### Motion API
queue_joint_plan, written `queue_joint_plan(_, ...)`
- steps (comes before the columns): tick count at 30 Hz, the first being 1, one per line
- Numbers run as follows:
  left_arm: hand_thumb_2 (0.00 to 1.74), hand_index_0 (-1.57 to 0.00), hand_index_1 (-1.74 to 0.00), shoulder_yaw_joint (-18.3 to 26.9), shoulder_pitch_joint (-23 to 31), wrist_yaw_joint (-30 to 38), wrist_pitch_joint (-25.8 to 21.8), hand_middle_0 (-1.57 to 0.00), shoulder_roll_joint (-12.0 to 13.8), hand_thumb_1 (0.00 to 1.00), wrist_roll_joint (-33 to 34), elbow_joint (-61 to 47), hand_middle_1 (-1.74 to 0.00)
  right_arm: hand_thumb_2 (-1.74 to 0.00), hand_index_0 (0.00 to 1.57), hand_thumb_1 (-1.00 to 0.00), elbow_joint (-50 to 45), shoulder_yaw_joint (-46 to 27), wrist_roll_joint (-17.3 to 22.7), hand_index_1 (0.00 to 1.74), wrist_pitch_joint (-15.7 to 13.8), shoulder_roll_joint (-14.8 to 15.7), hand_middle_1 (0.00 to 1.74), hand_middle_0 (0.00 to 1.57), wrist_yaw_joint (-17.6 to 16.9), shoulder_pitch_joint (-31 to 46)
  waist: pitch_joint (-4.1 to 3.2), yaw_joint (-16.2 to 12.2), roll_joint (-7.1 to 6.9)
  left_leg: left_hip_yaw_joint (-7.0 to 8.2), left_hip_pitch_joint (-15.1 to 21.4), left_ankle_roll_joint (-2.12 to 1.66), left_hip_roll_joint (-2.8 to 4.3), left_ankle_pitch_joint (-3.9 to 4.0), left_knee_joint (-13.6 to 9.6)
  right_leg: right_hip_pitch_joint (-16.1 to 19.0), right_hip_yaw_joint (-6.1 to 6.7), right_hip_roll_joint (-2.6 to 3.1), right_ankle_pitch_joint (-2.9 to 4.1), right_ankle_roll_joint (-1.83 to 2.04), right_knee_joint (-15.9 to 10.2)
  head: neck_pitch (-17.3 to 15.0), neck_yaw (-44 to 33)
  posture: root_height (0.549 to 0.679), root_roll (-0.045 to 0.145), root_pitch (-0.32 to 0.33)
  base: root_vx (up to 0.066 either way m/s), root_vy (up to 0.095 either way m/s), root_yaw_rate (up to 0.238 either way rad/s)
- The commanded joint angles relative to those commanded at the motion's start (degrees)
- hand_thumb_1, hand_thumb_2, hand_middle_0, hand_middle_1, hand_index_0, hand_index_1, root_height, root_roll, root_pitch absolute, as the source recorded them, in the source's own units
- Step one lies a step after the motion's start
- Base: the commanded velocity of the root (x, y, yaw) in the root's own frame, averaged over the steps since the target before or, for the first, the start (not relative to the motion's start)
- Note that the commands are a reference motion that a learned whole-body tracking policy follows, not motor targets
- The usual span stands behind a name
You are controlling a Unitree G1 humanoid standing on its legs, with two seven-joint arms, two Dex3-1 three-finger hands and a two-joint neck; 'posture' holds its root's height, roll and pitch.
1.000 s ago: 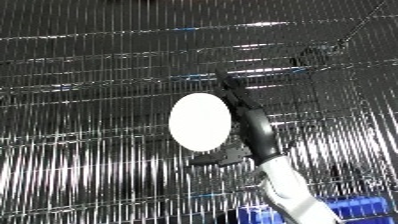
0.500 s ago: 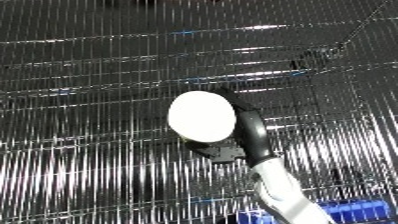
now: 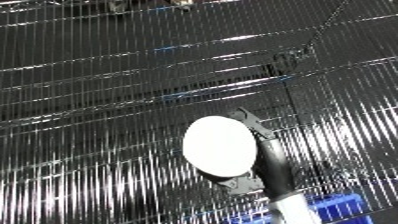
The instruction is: Pick up the object and place it into the box
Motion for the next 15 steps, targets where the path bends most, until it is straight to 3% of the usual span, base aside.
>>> queue_joint_plan(8,1.74,-1.57,-1.74,2.2,-0.1,-0.7,-0.1,-1.57,-0.6,1.0,1.2,2.3,-1.74,-1.3,1.18,-0.75,-5.6,-3.2,-0.6,1.3,-3.3,0.9,1.3,1.18,-0.9,7.3,0.0,-3.0,-1.68,0.23,6.5,-1.17,1.54,1.34,-5.8,6.6,1.14,-0.07,2.51,1.01,-7.9,-4.1,0.5,0.625,0.054,0.145,-0.065,-0.06,-0.215)
queue_joint_plan(12,1.74,-1.57,-1.74,3.5,-0.4,-0.8,0.2,-1.57,-0.7,1.0,1.4,3.4,-1.74,-1.3,1.18,-0.75,-7.1,-5.5,0.6,1.3,-5.0,0.6,1.3,1.18,-1.7,10.3,0.0,-4.5,-2.25,0.57,9.8,-1.47,2.04,1.27,-7.6,10.1,1.98,-0.09,3.57,1.45,-11.4,-7.2,2.6,0.633,0.056,0.124,-0.044,-0.026,-0.24)
queue_joint_plan(15,1.74,-1.57,-1.74,4.5,-0.2,-0.8,0.4,-1.57,-0.7,1.0,1.3,3.8,-1.74,-1.3,1.18,-0.75,-7.6,-7.5,1.7,1.3,-6.7,0.4,1.3,1.18,-2.9,13.4,0.0,-5.7,-2.51,1.01,12.0,-1.45,2.42,0.79,-8.2,12.5,2.66,-0.03,4.01,1.61,-13.3,-9.5,5.7,0.639,0.058,0.108,-0.041,0.013,-0.304)
